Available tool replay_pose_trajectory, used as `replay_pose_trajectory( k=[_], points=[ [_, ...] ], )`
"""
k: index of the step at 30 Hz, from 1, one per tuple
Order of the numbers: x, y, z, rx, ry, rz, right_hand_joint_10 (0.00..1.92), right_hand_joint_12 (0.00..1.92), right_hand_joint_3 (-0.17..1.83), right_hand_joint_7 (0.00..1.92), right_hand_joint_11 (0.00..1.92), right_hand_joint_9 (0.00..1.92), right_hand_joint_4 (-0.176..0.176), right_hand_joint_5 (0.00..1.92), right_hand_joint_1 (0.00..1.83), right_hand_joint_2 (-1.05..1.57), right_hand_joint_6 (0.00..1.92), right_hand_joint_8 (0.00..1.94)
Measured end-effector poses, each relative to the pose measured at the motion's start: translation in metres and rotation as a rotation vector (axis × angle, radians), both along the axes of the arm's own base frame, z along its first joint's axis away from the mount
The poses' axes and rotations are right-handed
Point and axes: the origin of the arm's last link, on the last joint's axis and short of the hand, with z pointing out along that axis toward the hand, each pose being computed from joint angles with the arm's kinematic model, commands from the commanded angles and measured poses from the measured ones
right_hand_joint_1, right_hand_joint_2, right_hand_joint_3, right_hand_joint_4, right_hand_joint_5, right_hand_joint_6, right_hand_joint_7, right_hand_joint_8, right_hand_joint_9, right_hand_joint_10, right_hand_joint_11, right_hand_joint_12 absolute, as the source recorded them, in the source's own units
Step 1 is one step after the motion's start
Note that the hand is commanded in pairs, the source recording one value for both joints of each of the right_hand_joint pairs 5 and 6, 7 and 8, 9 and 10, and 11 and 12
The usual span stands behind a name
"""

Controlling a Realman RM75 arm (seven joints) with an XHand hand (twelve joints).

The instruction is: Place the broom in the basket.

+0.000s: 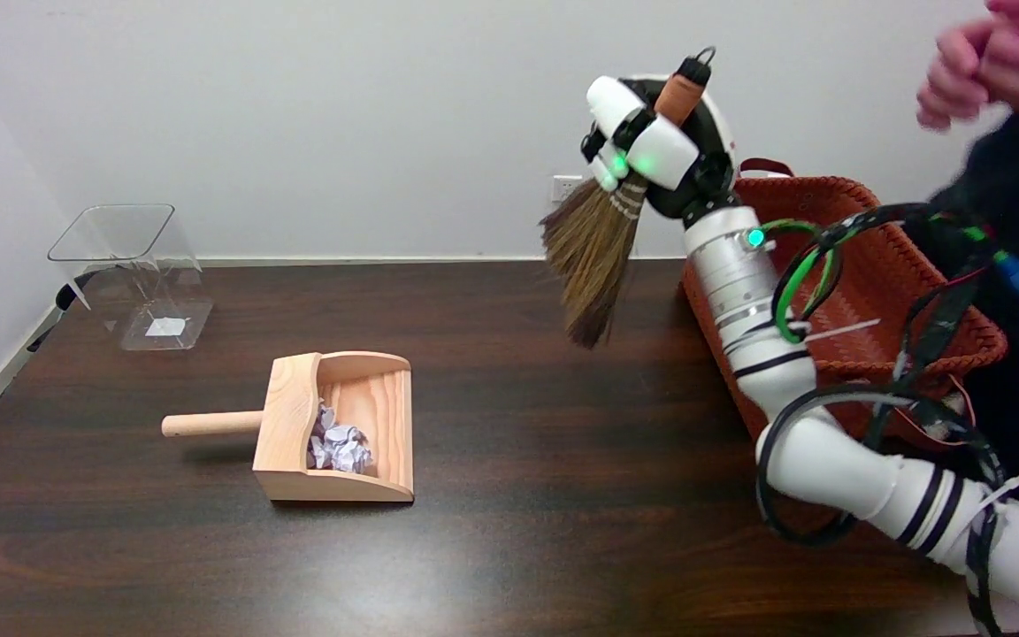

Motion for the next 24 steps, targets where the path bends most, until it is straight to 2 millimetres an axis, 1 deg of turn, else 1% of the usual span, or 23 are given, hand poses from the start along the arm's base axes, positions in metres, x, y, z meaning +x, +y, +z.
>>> replay_pose_trajectory(
  k=[8,13,24],
  points=[
    [0.029,-0.007,0.022,-0.001,0.048,0.012,1.92,1.73,0.70,1.92,1.73,1.92,0.000,1.92,1.05,1.57,1.92,1.92],
    [0.046,-0.011,0.041,-0.012,0.079,0.005,1.92,1.73,0.70,1.92,1.73,1.92,0.000,1.92,1.06,1.56,1.92,1.92],
    [0.067,-0.008,0.091,-0.074,0.131,-0.047,1.92,1.72,0.66,1.92,1.72,1.92,0.000,1.92,1.10,1.51,1.92,1.92]
  ],
)
